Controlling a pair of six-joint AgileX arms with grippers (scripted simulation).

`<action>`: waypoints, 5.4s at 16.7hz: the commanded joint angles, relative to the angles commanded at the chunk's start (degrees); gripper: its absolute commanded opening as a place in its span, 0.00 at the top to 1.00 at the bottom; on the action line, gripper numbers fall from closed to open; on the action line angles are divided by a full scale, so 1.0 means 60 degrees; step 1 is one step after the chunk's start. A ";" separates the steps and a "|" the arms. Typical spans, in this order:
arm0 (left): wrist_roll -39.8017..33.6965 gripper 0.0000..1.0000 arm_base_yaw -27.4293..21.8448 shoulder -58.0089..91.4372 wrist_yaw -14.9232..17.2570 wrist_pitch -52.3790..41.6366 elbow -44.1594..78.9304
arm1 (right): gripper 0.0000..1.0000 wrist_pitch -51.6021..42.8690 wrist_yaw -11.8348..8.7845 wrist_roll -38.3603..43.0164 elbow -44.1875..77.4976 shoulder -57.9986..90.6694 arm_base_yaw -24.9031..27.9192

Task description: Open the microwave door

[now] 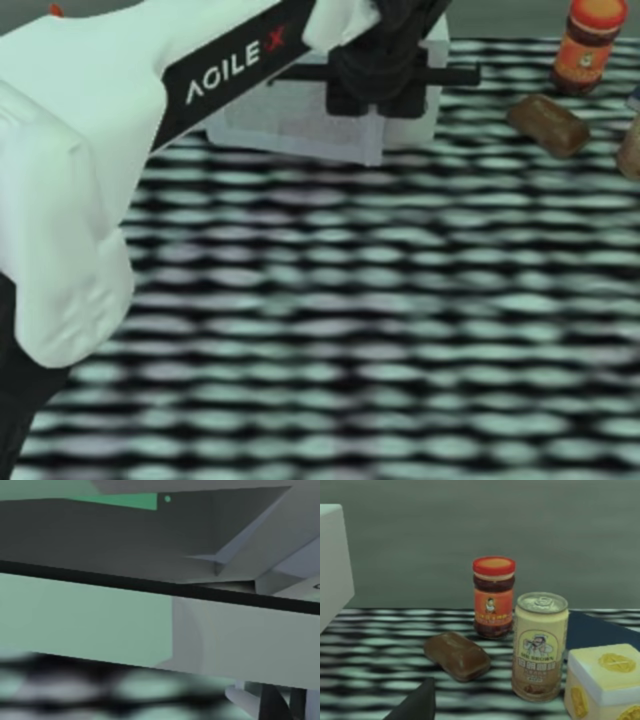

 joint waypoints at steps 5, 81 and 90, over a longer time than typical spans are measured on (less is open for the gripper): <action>0.0193 1.00 -0.0018 -0.0233 0.0085 0.0249 -0.0411 | 0.00 0.0000 0.0000 0.0000 0.0000 0.0000 0.0000; 0.2949 1.00 0.0344 -0.3049 0.1473 0.2500 -0.4894 | 0.00 0.0000 0.0000 0.0000 0.0000 0.0000 0.0000; 0.2949 1.00 0.0344 -0.3049 0.1473 0.2500 -0.4894 | 0.00 0.0000 0.0000 0.0000 0.0000 0.0000 0.0000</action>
